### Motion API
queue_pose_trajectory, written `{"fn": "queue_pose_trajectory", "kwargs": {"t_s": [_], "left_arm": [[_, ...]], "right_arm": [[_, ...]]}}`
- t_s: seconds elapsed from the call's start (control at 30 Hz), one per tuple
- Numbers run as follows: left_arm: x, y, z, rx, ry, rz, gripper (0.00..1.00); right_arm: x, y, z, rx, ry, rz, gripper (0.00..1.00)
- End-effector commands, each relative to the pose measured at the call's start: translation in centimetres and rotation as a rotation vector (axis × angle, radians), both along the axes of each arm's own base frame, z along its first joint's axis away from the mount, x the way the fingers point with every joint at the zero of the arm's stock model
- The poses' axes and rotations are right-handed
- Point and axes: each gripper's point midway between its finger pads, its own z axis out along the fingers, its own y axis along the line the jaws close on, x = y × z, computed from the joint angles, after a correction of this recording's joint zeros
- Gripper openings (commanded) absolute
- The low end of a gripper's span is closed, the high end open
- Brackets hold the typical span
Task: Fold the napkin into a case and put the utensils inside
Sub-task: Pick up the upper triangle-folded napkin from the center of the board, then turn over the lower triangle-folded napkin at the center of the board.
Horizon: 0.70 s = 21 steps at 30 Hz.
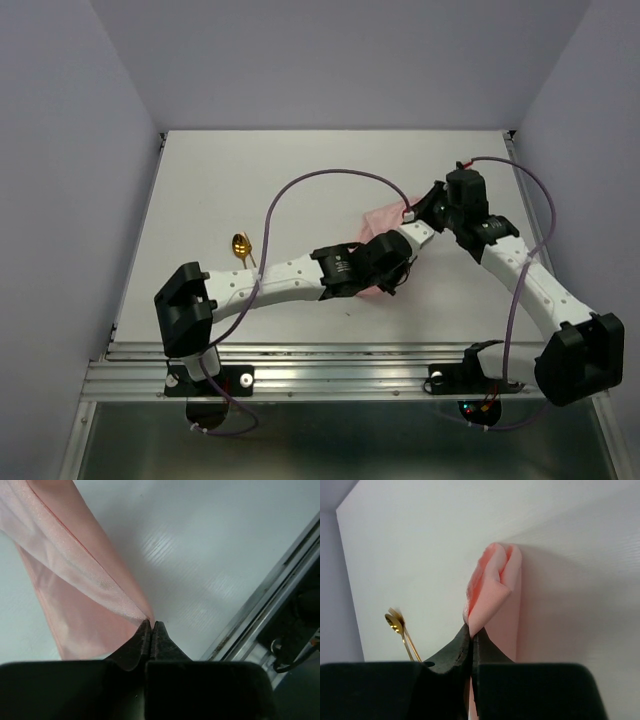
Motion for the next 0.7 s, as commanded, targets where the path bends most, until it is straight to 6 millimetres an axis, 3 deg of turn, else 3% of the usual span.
{"fn": "queue_pose_trajectory", "kwargs": {"t_s": [0.0,0.03,0.13,0.17,0.2,0.27,0.3,0.37,0.5,0.6,0.67], "left_arm": [[-2.1,-2.5,5.3,-0.116,0.019,-0.144,0.00],[-2.1,-3.4,7.1,-0.154,0.013,-0.158,0.00],[-3.0,-5.5,8.0,-0.187,0.061,-0.221,0.00],[-3.1,-6.5,9.9,-0.232,0.060,-0.235,0.00],[-3.5,-7.5,9.2,-0.226,0.095,-0.265,0.00],[-4.0,-9.1,11.3,-0.286,0.117,-0.297,0.00],[-4.2,-10.0,11.0,-0.296,0.135,-0.313,0.00],[-5.7,-11.4,13.0,-0.360,0.170,-0.380,0.00],[-8.2,-14.0,14.5,-0.440,0.227,-0.495,0.00],[-9.6,-14.8,15.9,-0.503,0.263,-0.572,0.00],[-10.1,-14.6,14.4,-0.504,0.288,-0.587,0.00]], "right_arm": [[0.2,-4.4,3.9,-0.131,-0.089,-0.153,0.01],[0.0,-5.0,4.0,-0.154,-0.089,-0.173,0.01],[-1.0,-8.0,5.2,-0.250,-0.095,-0.267,0.01],[-1.3,-9.2,5.7,-0.297,-0.101,-0.306,0.01],[-1.9,-9.9,6.3,-0.328,-0.089,-0.324,0.01],[-2.8,-12.0,7.6,-0.403,-0.096,-0.397,0.01],[-3.7,-12.9,7.6,-0.444,-0.068,-0.414,0.01],[-4.7,-15.3,9.9,-0.511,-0.084,-0.509,0.01],[-7.2,-17.8,12.7,-0.601,-0.072,-0.597,0.01],[-8.4,-18.9,14.9,-0.632,-0.092,-0.640,0.01],[-8.3,-19.0,15.4,-0.640,-0.102,-0.633,0.01]]}}
